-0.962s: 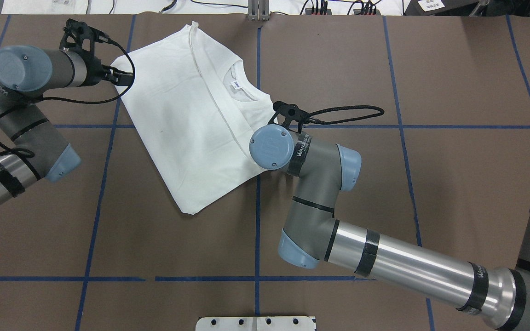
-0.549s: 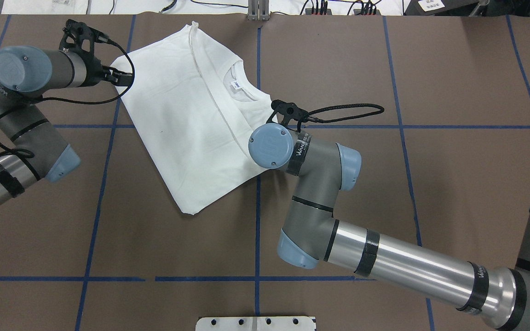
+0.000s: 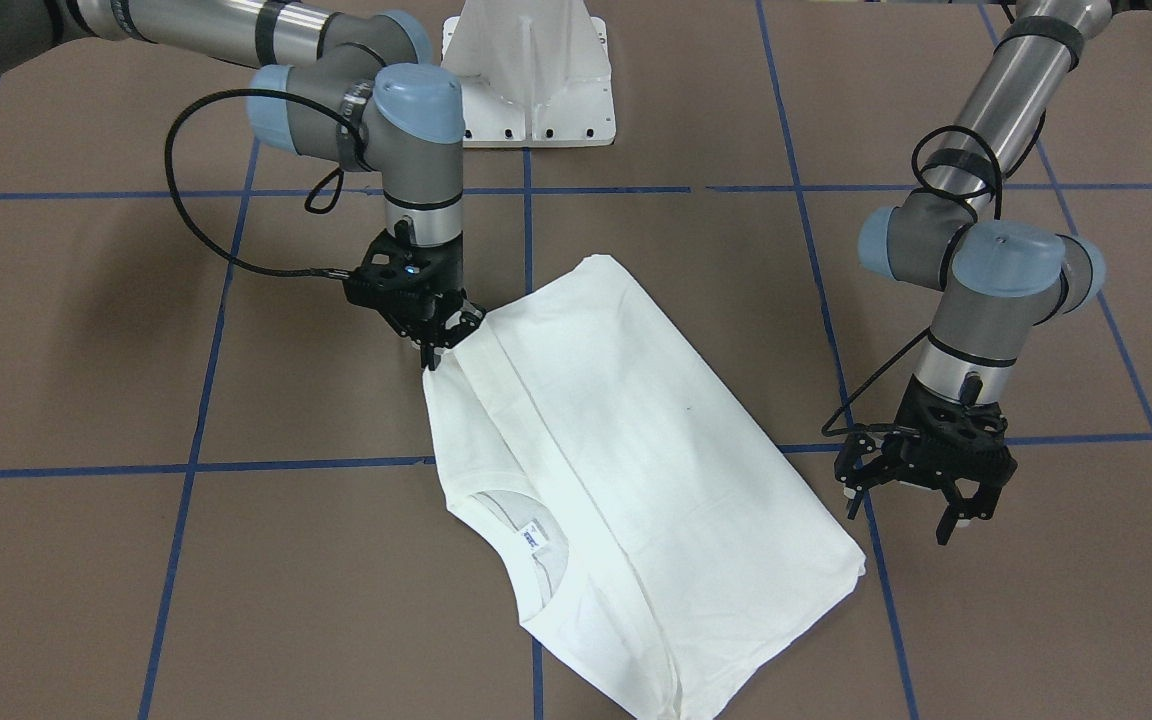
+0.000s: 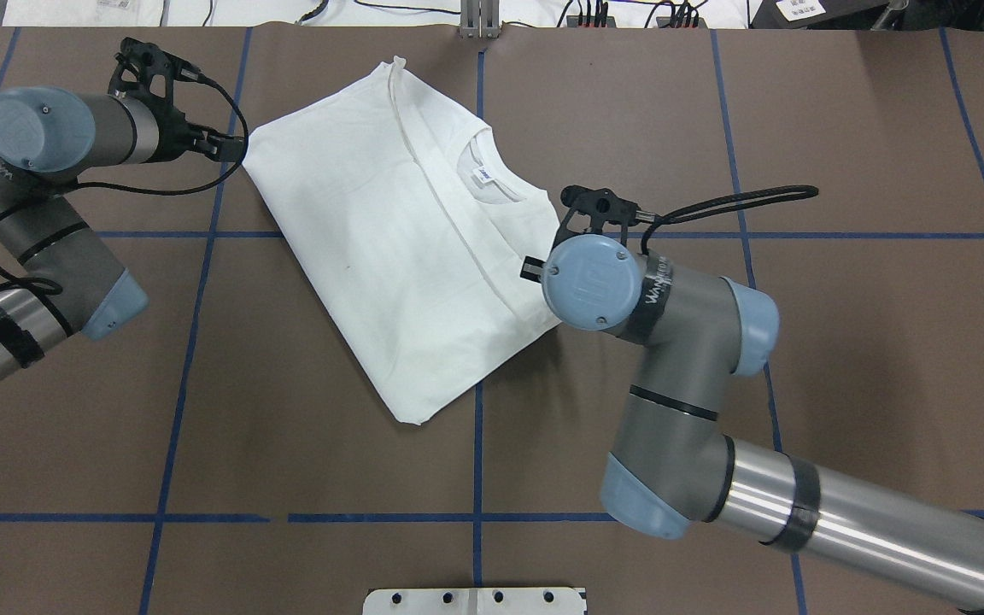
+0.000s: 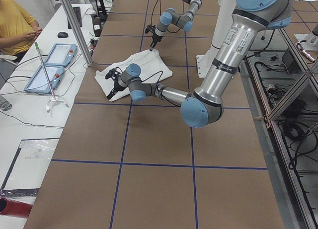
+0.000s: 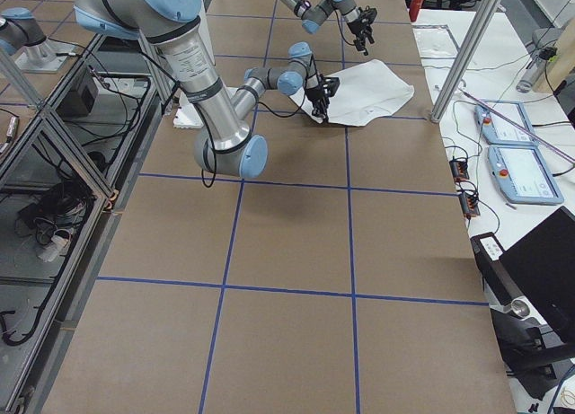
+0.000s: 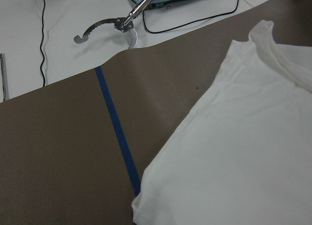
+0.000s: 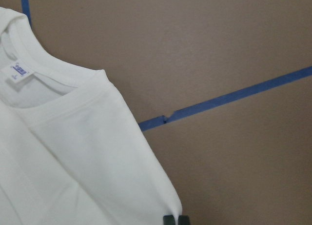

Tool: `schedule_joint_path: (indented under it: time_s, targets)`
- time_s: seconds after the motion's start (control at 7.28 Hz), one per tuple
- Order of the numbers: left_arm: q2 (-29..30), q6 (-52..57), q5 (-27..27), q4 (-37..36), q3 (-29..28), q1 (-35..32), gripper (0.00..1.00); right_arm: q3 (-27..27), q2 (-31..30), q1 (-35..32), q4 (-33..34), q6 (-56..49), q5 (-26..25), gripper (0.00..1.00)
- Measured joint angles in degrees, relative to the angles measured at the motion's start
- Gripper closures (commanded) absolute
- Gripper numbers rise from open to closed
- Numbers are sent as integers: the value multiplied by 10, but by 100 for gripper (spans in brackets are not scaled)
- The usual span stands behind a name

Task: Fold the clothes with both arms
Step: 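Pull the collar corner toward the robot with the right gripper to straighten the shirt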

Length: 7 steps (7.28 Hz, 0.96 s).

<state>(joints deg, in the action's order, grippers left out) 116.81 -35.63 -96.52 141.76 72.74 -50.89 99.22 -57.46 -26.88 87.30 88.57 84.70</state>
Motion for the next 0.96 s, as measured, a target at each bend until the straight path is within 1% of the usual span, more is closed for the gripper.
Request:
schedule_joint_path:
  time_s: [0.14, 0.27, 0.55, 0.69, 0.82, 0.96]
  targets:
    - [0, 0, 0, 0, 0, 0, 0, 50, -40, 7, 4, -7, -5, 100]
    - [0, 0, -1, 0, 0, 0, 0, 82, -59, 35, 17, -4, -29, 100]
    - [0, 1, -1, 0, 0, 0, 0, 107, -61, 120, 52, 46, -102, 100]
    - [0, 1, -1, 0, 0, 0, 0, 113, -57, 153, 69, 72, -127, 100]
    - [0, 1, -1, 0, 0, 0, 0, 116, -49, 176, 85, 94, -142, 100]
    - [0, 1, -1, 0, 0, 0, 0, 117, -40, 189, 98, 109, -148, 35]
